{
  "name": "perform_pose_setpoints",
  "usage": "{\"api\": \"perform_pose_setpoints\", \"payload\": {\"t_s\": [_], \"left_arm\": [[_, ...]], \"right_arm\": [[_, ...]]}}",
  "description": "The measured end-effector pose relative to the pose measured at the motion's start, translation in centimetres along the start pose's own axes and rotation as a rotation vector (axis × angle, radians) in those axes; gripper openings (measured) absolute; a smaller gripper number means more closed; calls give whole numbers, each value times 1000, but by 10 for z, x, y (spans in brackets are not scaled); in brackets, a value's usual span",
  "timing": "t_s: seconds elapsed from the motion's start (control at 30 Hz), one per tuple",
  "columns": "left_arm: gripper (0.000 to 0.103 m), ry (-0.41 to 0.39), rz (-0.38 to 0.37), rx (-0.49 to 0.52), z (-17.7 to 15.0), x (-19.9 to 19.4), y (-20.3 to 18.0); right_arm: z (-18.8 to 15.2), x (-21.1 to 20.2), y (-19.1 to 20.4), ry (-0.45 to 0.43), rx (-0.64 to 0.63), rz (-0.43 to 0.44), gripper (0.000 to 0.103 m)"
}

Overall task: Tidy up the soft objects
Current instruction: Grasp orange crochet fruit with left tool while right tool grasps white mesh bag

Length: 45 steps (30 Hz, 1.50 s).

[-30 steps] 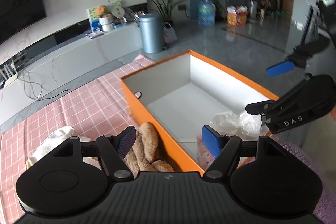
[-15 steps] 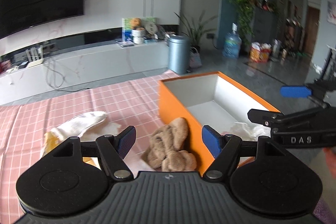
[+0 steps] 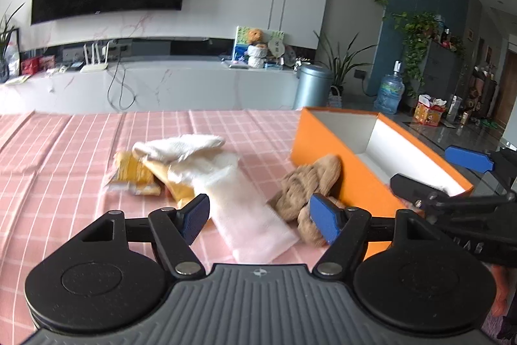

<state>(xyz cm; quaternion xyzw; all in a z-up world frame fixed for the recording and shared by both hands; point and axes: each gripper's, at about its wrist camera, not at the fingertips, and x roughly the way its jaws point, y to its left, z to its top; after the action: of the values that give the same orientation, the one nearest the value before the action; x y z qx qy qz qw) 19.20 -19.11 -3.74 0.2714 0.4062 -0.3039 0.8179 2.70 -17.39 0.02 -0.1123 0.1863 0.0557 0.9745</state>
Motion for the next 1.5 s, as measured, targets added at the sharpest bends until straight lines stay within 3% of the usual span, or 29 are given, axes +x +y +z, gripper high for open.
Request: {"api": "perform_pose_setpoints", "payload": {"t_s": [0.3, 0.57, 1.1, 1.5], "left_arm": [[67, 44, 3, 28, 1, 13, -2], [66, 36, 46, 40, -3, 10, -3], [66, -70, 71, -32, -8, -27, 13], [67, -231, 81, -232, -41, -69, 39]], "right_arm": [[-6, 9, 33, 17, -86, 92, 82], [-12, 36, 53, 76, -74, 183, 82], [-12, 130, 84, 216, -34, 290, 88], [-22, 191, 91, 315, 34, 300, 89]]}}
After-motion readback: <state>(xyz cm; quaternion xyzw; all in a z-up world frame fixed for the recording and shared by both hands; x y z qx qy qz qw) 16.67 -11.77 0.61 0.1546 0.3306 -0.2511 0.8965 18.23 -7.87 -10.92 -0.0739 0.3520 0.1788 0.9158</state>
